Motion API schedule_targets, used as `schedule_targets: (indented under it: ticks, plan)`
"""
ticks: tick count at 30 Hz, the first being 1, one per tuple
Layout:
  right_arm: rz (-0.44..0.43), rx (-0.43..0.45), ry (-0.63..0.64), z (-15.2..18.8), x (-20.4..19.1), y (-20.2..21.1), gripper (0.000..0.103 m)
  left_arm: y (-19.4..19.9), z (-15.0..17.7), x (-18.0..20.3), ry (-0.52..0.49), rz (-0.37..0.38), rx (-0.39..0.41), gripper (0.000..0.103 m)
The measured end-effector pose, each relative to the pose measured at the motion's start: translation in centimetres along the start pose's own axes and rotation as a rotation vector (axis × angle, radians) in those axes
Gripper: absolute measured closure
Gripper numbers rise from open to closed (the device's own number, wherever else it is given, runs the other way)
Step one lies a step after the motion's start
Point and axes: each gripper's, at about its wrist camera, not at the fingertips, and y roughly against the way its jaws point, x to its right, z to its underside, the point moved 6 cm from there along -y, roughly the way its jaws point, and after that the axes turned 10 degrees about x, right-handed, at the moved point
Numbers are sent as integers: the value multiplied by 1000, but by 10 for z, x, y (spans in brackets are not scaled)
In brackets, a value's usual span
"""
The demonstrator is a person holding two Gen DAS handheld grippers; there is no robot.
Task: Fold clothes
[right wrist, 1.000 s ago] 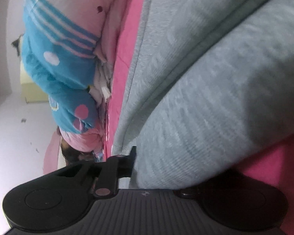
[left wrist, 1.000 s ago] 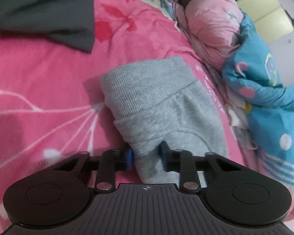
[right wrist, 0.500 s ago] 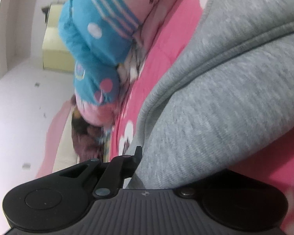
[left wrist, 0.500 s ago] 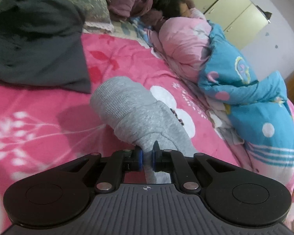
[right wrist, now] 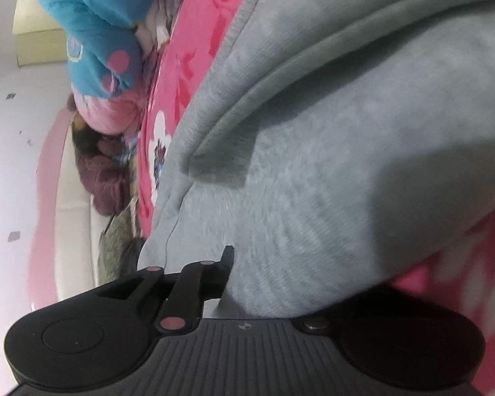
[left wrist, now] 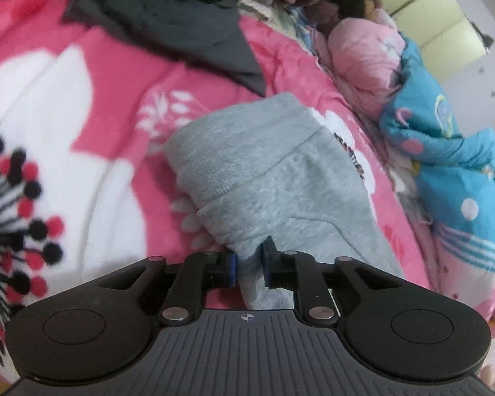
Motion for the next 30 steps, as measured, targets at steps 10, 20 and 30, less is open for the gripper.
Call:
schedule_targets:
  ticks: [10,20,30]
  plan:
    - [-63,-65,606,12,-88,92,66,76,-22,-3,-159,-109,279,48]
    - [-226,-150,1304,90,-248,-117,62,9,-43,14,-274,-256,358,46]
    - [-184,-348,1532,151,-237,-257,63,0,-36,2,-268,-255,354,43]
